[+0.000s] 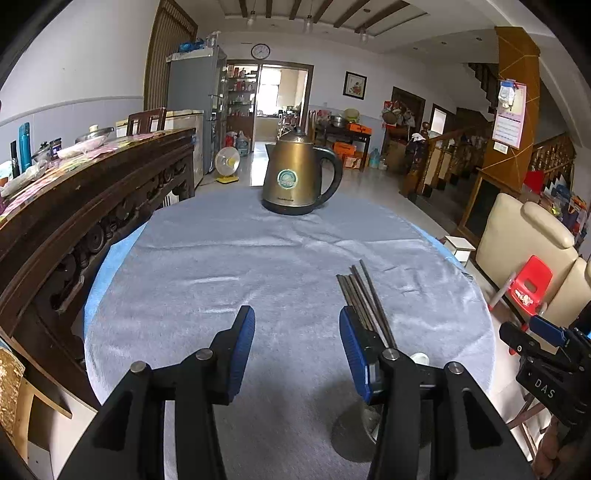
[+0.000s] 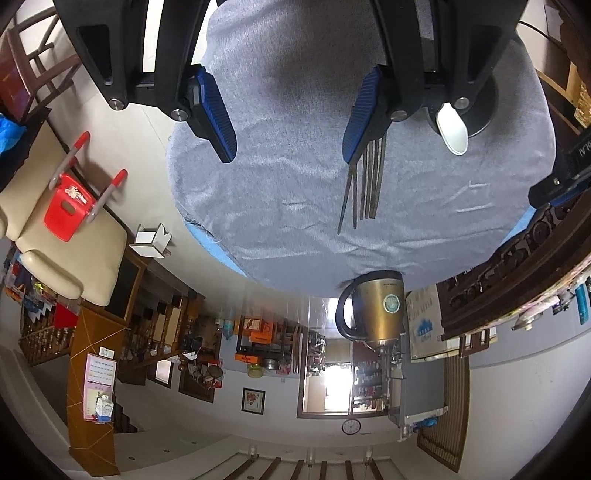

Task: Organize utensils

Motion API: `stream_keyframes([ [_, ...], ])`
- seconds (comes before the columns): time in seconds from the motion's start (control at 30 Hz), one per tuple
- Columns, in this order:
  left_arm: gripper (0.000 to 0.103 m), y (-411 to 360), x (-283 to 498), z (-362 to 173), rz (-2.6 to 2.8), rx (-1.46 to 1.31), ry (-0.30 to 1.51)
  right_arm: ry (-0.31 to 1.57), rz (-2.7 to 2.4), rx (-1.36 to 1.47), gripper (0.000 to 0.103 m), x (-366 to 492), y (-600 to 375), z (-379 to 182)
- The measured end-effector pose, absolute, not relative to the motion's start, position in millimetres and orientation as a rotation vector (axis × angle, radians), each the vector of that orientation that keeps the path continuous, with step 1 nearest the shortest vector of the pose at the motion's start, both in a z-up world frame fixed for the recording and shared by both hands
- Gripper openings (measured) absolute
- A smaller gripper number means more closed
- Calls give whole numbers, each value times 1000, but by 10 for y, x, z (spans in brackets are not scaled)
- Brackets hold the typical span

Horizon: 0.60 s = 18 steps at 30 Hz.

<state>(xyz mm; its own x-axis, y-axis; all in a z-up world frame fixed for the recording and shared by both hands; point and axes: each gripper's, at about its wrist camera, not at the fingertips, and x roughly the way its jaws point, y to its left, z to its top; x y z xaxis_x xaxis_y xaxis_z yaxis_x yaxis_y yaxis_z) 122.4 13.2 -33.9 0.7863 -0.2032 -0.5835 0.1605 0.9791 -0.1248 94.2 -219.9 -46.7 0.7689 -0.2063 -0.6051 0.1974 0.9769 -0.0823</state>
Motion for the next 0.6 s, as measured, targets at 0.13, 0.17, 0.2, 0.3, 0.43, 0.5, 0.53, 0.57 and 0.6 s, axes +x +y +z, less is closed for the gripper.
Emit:
stream_keyframes([
  [0.13, 54, 174, 1487, -427, -238, -78, 697, 696, -160, 23, 64, 1121, -2243, -534],
  [0.17, 54, 176, 1587, -463, -253, -80, 723, 712, -122, 55, 64, 1199, -2284, -568],
  [0.2, 54, 171, 1664, -493, -266, -80, 742, 731, -99, 79, 64, 1297, -2332, -614],
  [0.3, 55, 134, 1982, -637, -322, -97, 828, 798, -5, 164, 64, 1641, -2504, -806],
  [0.43, 55, 70, 2357, -855, -367, -136, 940, 892, 111, 330, 59, 2185, -2760, -1102],
  [0.5, 55, 14, 2532, -962, -387, -157, 990, 929, 129, 370, 53, 2456, -2816, -1214],
  [0.53, 55, -28, 2624, -1022, -387, -160, 1016, 955, 139, 379, 52, 2625, -2839, -1285],
  [0.57, 55, -71, 2710, -1077, -387, -157, 1038, 972, 139, 385, 49, 2751, -2848, -1328],
  [0.6, 55, -100, 2763, -1112, -385, -153, 1050, 988, 136, 393, 41, 2886, -2862, -1381],
])
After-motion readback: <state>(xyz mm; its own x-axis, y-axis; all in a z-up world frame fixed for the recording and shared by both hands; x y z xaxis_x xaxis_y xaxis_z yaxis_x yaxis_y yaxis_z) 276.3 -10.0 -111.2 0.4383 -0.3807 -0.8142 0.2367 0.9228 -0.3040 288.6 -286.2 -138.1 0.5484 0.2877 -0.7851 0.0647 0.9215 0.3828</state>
